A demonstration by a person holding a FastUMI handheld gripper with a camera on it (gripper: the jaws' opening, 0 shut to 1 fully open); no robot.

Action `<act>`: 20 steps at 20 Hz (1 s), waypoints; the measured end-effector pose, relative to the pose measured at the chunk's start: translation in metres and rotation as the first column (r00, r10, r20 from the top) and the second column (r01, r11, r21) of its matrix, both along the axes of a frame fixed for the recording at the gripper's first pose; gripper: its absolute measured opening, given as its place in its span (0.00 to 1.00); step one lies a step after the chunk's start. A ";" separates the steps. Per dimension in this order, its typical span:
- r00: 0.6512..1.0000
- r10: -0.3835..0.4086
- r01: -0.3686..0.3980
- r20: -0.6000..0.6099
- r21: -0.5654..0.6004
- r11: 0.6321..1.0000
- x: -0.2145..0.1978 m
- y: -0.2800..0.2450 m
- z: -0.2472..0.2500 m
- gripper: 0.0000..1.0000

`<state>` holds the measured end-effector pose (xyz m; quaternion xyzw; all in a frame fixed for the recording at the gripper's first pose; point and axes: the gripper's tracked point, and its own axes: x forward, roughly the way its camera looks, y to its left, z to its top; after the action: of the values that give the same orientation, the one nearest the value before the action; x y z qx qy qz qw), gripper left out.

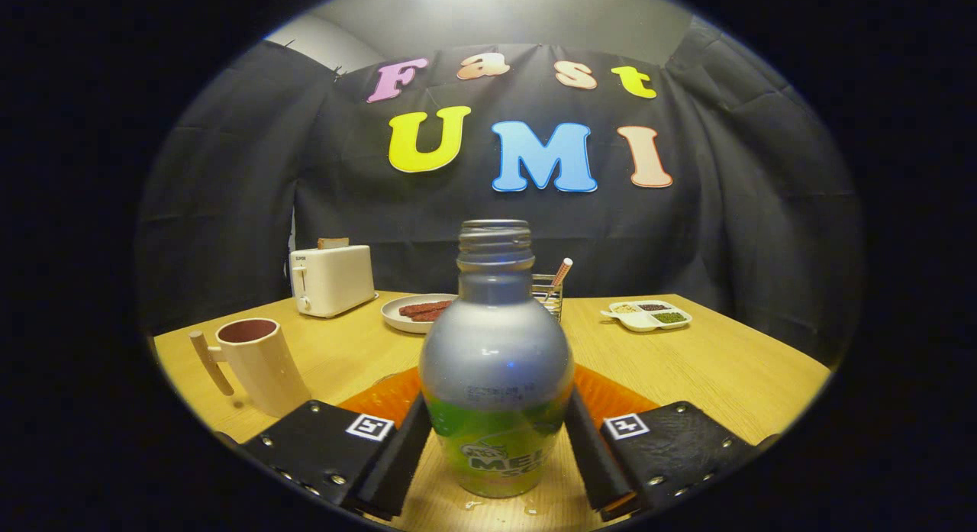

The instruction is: Take the bottle from table, then pour the juice into the cup, finally place the bottle on the coaster

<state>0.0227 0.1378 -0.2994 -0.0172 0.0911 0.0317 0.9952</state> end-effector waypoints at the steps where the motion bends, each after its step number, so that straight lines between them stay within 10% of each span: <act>1: 1.000 0.021 -0.021 -0.004 -0.017 1.000 0.000 0.006 -0.001 0.83; 13: 0.987 0.161 -0.150 0.000 -0.363 0.920 0.032 0.062 0.033 0.82; 20: 0.980 0.198 -0.161 -0.001 -0.585 0.795 0.053 0.088 0.034 0.82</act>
<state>0.0755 0.2262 -0.2651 -0.3301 0.0643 0.0960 0.9369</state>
